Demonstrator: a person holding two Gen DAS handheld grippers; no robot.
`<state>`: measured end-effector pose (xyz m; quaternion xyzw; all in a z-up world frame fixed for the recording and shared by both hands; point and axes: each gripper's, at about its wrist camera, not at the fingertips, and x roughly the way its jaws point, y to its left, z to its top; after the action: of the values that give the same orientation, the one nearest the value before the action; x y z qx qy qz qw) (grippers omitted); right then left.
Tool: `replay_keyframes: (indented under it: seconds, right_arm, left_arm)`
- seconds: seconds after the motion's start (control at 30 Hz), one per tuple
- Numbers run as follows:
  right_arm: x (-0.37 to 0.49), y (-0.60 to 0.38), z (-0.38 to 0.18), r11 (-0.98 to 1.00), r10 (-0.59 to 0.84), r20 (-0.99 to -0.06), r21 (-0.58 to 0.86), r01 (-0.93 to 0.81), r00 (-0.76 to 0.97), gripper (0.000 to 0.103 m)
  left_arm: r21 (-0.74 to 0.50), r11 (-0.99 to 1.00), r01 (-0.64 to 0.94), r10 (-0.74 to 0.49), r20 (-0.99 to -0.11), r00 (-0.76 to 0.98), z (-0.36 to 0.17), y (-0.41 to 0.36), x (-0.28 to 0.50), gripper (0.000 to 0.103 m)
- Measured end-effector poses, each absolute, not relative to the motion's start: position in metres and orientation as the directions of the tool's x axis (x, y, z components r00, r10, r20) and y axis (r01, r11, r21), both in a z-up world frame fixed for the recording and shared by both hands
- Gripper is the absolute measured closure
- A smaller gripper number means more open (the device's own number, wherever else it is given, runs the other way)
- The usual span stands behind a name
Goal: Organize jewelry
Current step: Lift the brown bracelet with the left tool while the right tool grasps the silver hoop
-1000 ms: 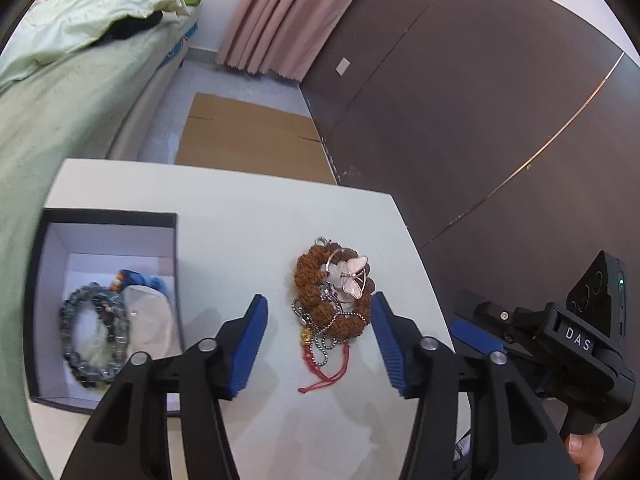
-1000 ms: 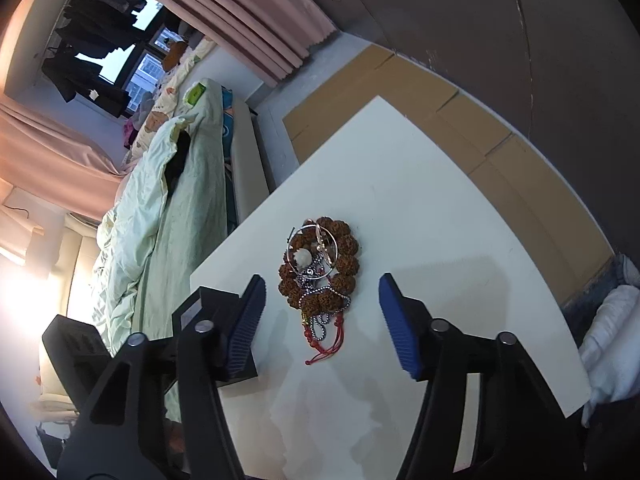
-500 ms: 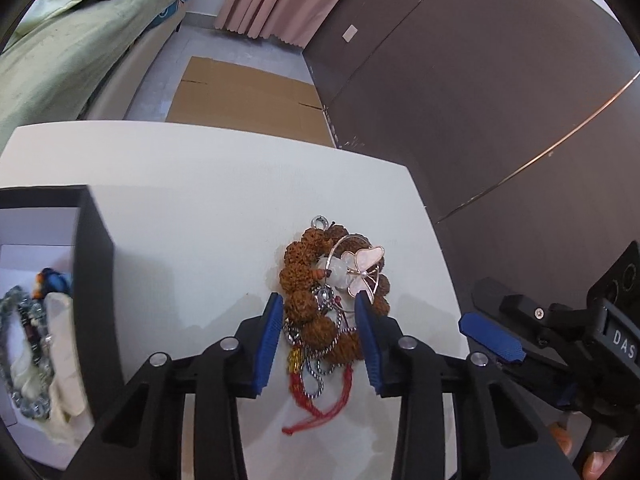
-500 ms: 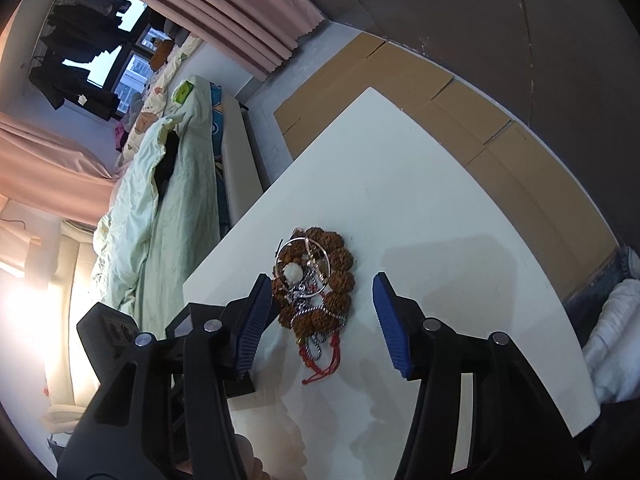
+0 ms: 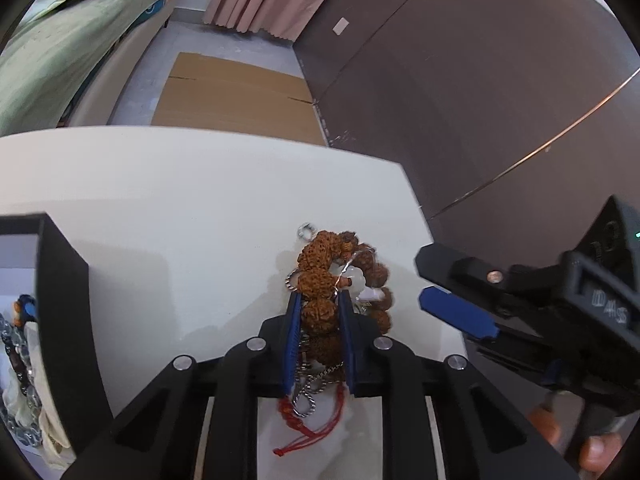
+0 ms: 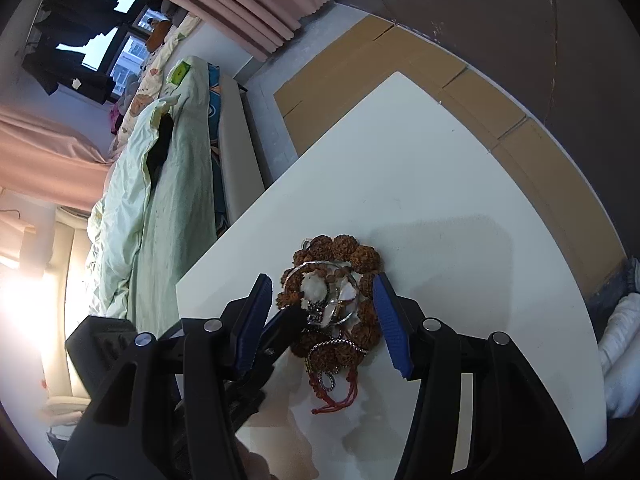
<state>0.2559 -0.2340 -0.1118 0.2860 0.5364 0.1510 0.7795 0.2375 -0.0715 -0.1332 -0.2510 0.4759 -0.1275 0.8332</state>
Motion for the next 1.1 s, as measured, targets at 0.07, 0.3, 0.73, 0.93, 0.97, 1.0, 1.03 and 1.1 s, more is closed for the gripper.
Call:
replay_keyframes:
  seconds: [0.07, 0.3, 0.73, 0.93, 0.97, 1.0, 1.03, 1.1]
  right_arm:
    - [0.255, -0.237, -0.110, 0.791, 0.539, -0.748, 0.608, 0.075, 0.387, 0.049]
    - [0.251, -0.241, -0.109, 0.793, 0.533, -0.750, 0.605, 0.078, 0.392, 0.049]
    - [0.241, -0.235, -0.125, 0.683, 0.676, -0.669, 0.726, 0.079, 0.309, 0.049]
    - [0.239, -0.226, -0.128, 0.680, 0.692, -0.670, 0.730, 0.070, 0.268, 0.045]
    - [0.239, -0.224, -0.129, 0.676, 0.698, -0.668, 0.734, 0.070, 0.258, 0.042]
    - [0.237, -0.222, -0.130, 0.669, 0.707, -0.664, 0.739, 0.072, 0.243, 0.040]
    - [0.235, -0.220, -0.131, 0.666, 0.713, -0.662, 0.743, 0.074, 0.229, 0.039]
    - [0.232, -0.217, -0.134, 0.659, 0.721, -0.658, 0.748, 0.082, 0.215, 0.036]
  left_arm:
    - [-0.550, 0.835, -0.014, -0.463, -0.715, 0.524, -0.126, -0.071, 0.237, 0.087]
    - [-0.584, 0.811, 0.003, -0.484, -0.669, 0.563, -0.103, -0.057, 0.223, 0.087]
    - [-0.588, 0.808, 0.038, -0.508, -0.662, 0.551, -0.092, -0.055, 0.201, 0.087]
    - [-0.498, 0.860, 0.112, -0.476, -0.704, 0.526, -0.088, -0.074, 0.188, 0.087]
    - [-0.488, 0.865, 0.117, -0.471, -0.709, 0.525, -0.089, -0.076, 0.187, 0.087]
    - [-0.475, 0.872, 0.120, -0.462, -0.716, 0.523, -0.090, -0.078, 0.186, 0.087]
    - [-0.469, 0.875, 0.120, -0.458, -0.719, 0.523, -0.092, -0.079, 0.185, 0.087]
    - [-0.470, 0.875, 0.114, -0.456, -0.723, 0.519, -0.096, -0.080, 0.186, 0.087]
